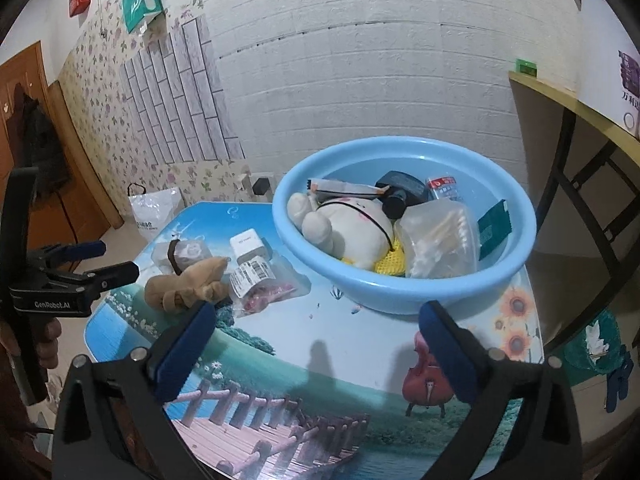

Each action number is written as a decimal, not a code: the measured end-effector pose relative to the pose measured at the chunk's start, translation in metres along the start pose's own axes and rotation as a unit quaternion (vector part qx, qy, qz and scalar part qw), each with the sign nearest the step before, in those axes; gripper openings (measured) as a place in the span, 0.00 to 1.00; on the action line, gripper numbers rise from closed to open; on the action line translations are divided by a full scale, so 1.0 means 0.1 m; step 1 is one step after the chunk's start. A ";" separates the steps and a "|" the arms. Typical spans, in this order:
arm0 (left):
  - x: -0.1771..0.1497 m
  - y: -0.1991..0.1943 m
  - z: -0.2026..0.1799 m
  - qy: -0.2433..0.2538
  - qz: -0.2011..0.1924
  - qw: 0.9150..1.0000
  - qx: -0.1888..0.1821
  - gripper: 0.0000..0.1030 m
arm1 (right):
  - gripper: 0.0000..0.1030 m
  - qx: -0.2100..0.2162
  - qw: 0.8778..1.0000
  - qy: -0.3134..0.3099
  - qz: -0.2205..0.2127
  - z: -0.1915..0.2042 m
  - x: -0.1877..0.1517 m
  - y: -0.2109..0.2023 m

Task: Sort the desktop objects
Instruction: 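Move both tools toward the beige plush toy and the bead bag, then grasp the beige plush toy with the left tool, then grasp the pink-bead bag with the right tool while the left holds the plush, then lift the plush toy and bead bag off the table with both tools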

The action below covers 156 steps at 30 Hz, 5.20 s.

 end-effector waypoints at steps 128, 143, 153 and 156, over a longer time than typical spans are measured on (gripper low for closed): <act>-0.58 0.45 0.16 -0.011 0.050 0.994 -0.094 0.60 | 0.20 0.058 0.989 -0.074 0.117 0.65 -0.15 0.80; -0.65 0.37 -0.20 0.015 0.063 0.993 -0.100 0.60 | 0.20 0.009 0.992 -0.024 0.125 -0.08 -0.48 0.32; -0.69 0.36 -0.20 -0.002 0.070 0.994 -0.086 0.71 | 0.35 0.008 0.993 -0.006 0.116 -0.23 -0.54 0.28; -0.66 0.36 -0.21 -0.001 0.068 0.994 -0.081 0.76 | 0.56 0.000 0.994 -0.014 0.109 -0.21 -0.52 0.27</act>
Point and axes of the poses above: each gripper's, at about its wrist camera, not at the fingertips, and y roughly the way its jaws point, z to its left, x to its top, the point moved 1 cm from there along y, roughly the way its jaws point, and after that the axes turned 9 degrees about -x, right-handed, at the moved point
